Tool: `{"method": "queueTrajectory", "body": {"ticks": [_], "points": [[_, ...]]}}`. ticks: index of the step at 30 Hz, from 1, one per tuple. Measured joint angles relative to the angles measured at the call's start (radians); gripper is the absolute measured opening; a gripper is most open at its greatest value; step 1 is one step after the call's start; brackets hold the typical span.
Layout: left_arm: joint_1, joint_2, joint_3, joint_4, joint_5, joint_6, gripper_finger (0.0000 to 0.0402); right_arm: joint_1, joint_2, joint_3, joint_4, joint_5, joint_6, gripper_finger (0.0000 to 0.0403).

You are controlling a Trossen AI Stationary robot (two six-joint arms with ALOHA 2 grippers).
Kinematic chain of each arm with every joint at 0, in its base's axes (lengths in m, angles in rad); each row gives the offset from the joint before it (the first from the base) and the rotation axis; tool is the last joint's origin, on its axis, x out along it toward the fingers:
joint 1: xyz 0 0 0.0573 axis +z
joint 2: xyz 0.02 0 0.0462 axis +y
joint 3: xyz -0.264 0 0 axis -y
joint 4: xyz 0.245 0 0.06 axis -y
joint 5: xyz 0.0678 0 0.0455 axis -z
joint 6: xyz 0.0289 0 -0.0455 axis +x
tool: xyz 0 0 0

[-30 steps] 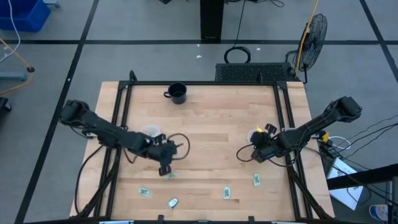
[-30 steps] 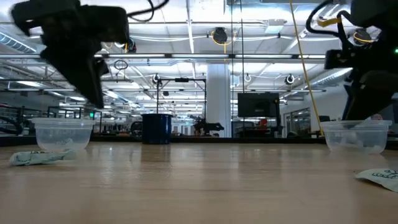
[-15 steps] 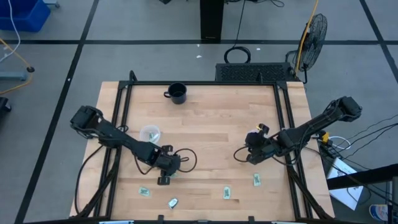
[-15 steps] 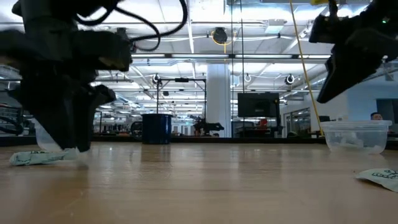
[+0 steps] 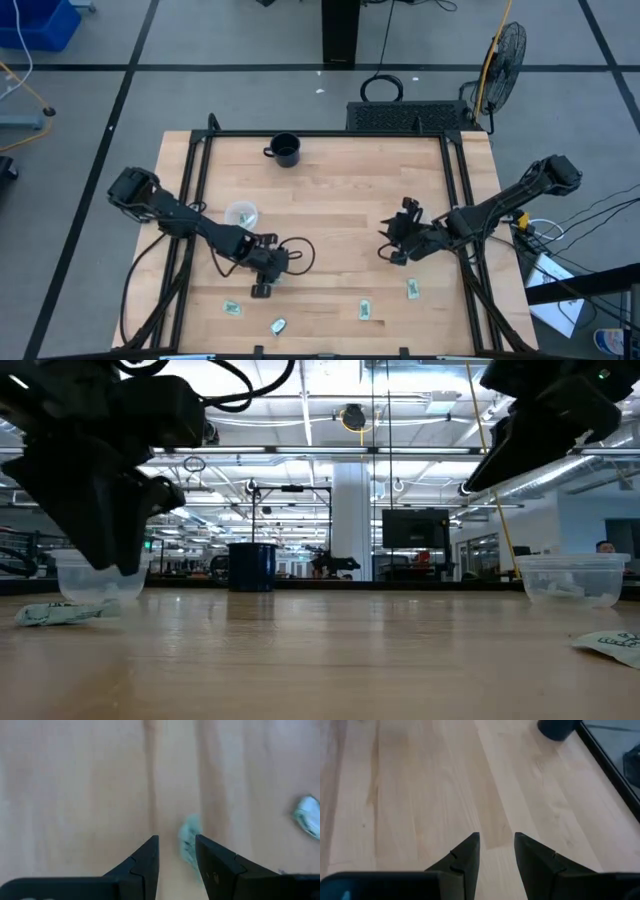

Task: Pick and place Stevia / Truvia into bins
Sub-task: Put the stevia packet into the left container

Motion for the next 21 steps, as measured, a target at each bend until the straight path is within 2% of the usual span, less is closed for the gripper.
{"method": "queueTrajectory", "body": {"ticks": [4, 16, 18, 21], "points": [[-0.007, 0.019, 0.000, 0.004, 0.049, 0.010, 0.0131, 0.000, 0.000, 0.000, 0.026, -0.002, -0.009, 0.0114], [0.012, 0.113, 0.001, 0.052, 0.003, 0.059, 0.0129, 0.000, 0.000, 0.000, 0.031, -0.004, -0.012, 0.0114], [0.016, 0.116, 0.002, 0.050, 0.000, 0.079, 0.0113, 0.000, 0.000, 0.000, 0.025, -0.004, -0.012, 0.0114], [0.023, 0.117, 0.002, 0.049, -0.005, 0.151, 0.0064, 0.000, 0.000, 0.000, 0.024, -0.004, -0.012, 0.0114]]}}
